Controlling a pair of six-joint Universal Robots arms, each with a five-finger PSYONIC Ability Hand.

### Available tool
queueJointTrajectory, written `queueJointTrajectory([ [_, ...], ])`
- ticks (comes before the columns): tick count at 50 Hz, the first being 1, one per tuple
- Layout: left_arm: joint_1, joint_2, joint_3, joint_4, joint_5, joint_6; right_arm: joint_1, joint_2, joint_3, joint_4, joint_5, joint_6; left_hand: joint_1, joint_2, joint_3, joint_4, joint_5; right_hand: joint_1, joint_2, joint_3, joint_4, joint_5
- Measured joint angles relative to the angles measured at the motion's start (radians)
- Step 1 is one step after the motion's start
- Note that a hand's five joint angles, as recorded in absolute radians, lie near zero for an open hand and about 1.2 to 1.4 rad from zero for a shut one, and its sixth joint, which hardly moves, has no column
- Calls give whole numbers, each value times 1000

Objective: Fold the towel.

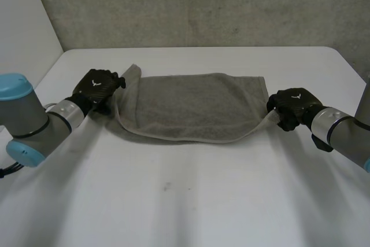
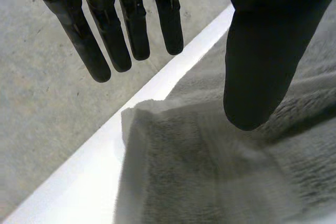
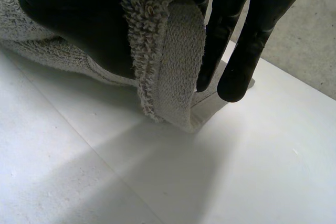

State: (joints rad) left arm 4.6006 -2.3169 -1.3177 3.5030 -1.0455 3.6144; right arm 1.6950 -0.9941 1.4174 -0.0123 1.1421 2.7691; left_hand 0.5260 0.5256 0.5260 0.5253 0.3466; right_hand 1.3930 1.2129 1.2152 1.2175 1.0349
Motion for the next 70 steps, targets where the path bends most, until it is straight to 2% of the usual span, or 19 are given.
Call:
queueJointTrajectory([
  [10,0,-99,130,-68,2,153,-2,1,-1,0,0,0,23,25,25,25,25,0,0,0,0,0],
  [25,-3,-190,183,-75,2,214,-3,3,-2,0,0,0,108,108,107,109,105,0,0,0,0,0],
  [30,-3,-193,179,-73,2,235,-3,3,-5,0,0,0,294,294,293,294,284,0,0,0,0,0],
  [31,-3,-187,174,-72,2,243,-4,3,-7,0,0,0,545,548,539,540,544,0,0,0,0,0],
  [34,-2,-166,164,-71,-1,250,-4,0,-11,2,0,1,614,638,635,637,626,0,0,0,0,0],
  [45,11,91,9,-68,-19,246,-3,-77,-23,33,8,7,647,690,687,688,669,0,0,0,0,0],
  [57,32,460,-228,-84,-76,224,-8,-308,-79,171,8,8,646,693,690,692,671,0,0,0,0,0],
  [62,37,647,-235,-127,-105,132,-9,-421,-186,266,10,12,646,693,690,692,671,0,0,0,0,0],
  [64,44,736,-209,-168,-112,56,-11,-462,-273,323,12,19,646,693,690,692,671,0,0,0,0,0],
  [70,73,842,-123,-303,-114,-95,-44,-476,-490,483,15,25,646,693,690,692,671,1,0,0,0,0],
])
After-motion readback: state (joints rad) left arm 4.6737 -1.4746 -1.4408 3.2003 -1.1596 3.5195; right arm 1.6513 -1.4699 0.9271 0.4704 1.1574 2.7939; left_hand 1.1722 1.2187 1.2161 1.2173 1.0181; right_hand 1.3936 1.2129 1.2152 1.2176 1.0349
